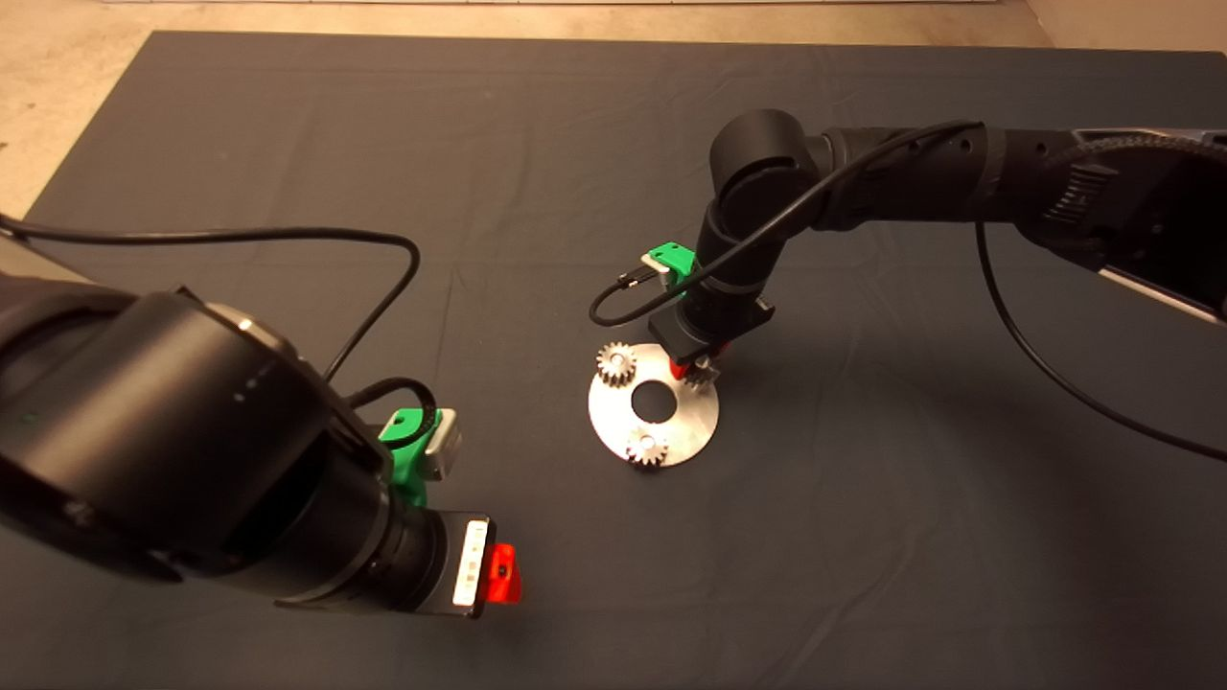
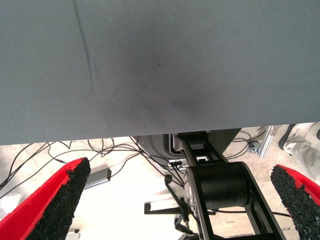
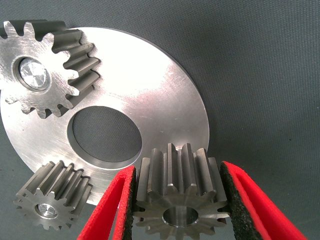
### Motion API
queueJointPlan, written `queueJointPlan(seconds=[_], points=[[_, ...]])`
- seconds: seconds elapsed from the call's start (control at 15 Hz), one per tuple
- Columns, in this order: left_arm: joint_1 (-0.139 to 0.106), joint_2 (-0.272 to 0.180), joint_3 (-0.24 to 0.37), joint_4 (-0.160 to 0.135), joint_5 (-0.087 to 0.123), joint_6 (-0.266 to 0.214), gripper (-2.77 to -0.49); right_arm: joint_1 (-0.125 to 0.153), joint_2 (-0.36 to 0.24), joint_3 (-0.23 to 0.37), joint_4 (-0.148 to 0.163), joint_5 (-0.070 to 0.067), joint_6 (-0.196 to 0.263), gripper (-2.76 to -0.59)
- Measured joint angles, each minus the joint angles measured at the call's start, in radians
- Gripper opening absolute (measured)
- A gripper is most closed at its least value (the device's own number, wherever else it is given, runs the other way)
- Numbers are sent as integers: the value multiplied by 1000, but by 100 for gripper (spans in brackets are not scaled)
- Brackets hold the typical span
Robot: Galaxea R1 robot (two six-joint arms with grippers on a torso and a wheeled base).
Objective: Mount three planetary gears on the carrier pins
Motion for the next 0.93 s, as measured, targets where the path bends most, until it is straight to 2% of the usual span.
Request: queueJointPlan(seconds=[0.53,0.93], points=[[0,5,0,0,0,0,-64,-2,-6,3,0,3,1,-229],[0,7,0,0,0,0,-64,-7,-6,17,-2,0,4,-229]])
